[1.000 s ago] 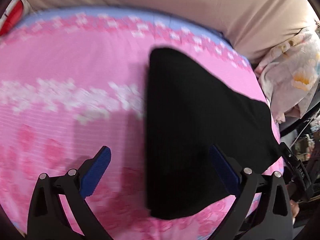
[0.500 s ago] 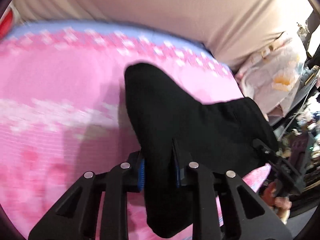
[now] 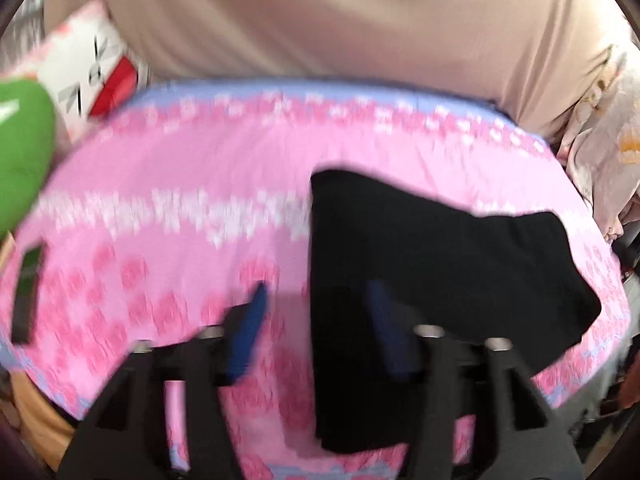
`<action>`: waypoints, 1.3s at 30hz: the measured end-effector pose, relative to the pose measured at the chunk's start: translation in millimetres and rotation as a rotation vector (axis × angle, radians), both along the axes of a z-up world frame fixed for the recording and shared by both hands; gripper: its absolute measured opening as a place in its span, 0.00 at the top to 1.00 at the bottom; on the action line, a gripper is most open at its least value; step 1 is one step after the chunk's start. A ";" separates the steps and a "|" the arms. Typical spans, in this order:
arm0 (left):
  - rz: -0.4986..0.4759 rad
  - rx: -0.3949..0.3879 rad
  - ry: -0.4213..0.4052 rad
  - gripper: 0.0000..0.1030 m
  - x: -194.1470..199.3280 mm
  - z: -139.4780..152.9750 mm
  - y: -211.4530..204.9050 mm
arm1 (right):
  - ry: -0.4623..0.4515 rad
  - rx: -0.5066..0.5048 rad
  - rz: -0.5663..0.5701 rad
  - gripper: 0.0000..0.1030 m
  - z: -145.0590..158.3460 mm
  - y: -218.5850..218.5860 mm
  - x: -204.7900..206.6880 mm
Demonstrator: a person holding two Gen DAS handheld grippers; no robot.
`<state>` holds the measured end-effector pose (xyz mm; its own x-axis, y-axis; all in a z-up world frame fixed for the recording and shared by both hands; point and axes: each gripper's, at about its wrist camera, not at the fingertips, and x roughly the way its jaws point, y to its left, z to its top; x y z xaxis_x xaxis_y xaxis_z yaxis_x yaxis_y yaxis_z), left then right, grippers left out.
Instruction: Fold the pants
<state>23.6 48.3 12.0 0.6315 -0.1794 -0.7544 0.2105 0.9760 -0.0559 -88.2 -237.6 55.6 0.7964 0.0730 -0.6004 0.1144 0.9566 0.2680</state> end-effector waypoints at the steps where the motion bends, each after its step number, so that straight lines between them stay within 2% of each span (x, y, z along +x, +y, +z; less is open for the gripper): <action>1: 0.001 0.018 -0.029 0.32 -0.5 4.1 -8.3 | -0.007 0.029 0.061 0.96 3.1 9.5 10.8; 2: -0.001 0.030 -0.044 0.31 2.2 5.5 -17.4 | 0.002 0.042 0.116 0.97 2.1 20.1 23.3; 3: -0.006 0.043 -0.056 0.25 2.6 5.1 -23.9 | 0.033 0.011 0.155 0.97 -6.3 34.0 42.6; 5: -0.008 0.071 -0.062 0.16 3.1 -2.7 -35.5 | 0.122 -0.054 0.173 0.97 -31.0 41.2 75.2; 7: 0.014 0.102 -0.049 0.15 10.5 -11.9 -39.5 | 0.253 -0.134 0.052 1.00 -73.3 14.1 110.3; 8: 0.039 0.117 -0.031 0.14 14.3 -19.6 -36.6 | 0.278 -0.089 -0.015 1.00 -90.0 -11.2 116.5; 10: 0.070 0.131 -0.004 0.14 16.3 -29.0 -28.2 | 0.262 0.044 -0.087 1.00 -79.1 -31.4 103.0; 11: 0.085 0.140 0.003 0.13 18.3 -35.0 -23.2 | 0.229 0.043 -0.088 1.00 -67.3 -27.9 94.3; 13: 0.103 0.155 0.004 0.11 18.6 -39.4 -19.5 | 0.155 -0.008 -0.011 0.97 -50.0 -6.5 83.9; 14: 0.103 0.156 0.004 0.11 19.6 -41.6 -19.3 | 0.170 -0.049 0.020 0.98 -52.5 0.1 85.1; 16: 0.104 0.168 -0.003 0.11 19.5 -42.5 -21.5 | 0.263 -0.136 -0.051 1.00 -74.9 -9.6 96.1; 17: 0.095 0.167 -0.007 0.10 18.8 -41.5 -23.1 | 0.284 -0.091 -0.085 1.00 -84.8 -20.0 92.7; 19: 0.105 0.189 -0.013 0.11 17.0 -39.9 -24.9 | 0.228 -0.011 -0.087 0.97 -73.1 -21.4 73.2; 20: 0.105 0.201 -0.016 0.11 15.6 -38.8 -25.1 | 0.178 -0.009 -0.057 0.95 -61.2 -11.9 63.2; 22: 0.114 0.176 -0.010 0.11 14.0 -35.3 -19.4 | 0.159 -0.044 -0.012 0.95 -56.4 4.7 60.6; 23: 0.115 0.161 -0.009 0.11 13.1 -33.1 -15.8 | 0.192 -0.083 0.007 0.95 -64.1 11.1 66.4; 24: 0.118 0.152 -0.009 0.11 12.3 -31.1 -11.8 | 0.259 -0.129 -0.003 1.00 -77.4 14.0 71.5; 26: 0.140 0.152 -0.003 0.11 12.1 -27.8 0.4 | 0.259 -0.122 -0.035 0.97 -75.3 17.9 67.4; 27: 0.157 0.153 -0.002 0.11 11.7 -26.3 8.1 | 0.252 -0.106 -0.013 0.87 -67.5 24.6 67.1; 30: 0.193 0.142 0.010 0.11 9.9 -24.9 28.0 | 0.173 -0.044 0.197 0.87 -37.3 74.4 81.1; 33: 0.225 0.135 0.023 0.11 7.9 -27.0 44.5 | 0.153 -0.059 0.341 0.87 -28.1 130.3 113.1; 36: 0.237 0.133 0.030 0.11 2.2 -28.1 56.1 | 0.203 -0.076 0.419 0.87 -44.4 174.3 156.4; 38: 0.244 0.135 0.034 0.11 -0.7 -29.1 63.1 | 0.264 -0.109 0.424 0.88 -71.9 193.0 190.8; 39: 0.248 0.133 0.038 0.11 -1.5 -29.7 65.5 | 0.303 -0.147 0.418 0.95 -95.7 201.6 210.9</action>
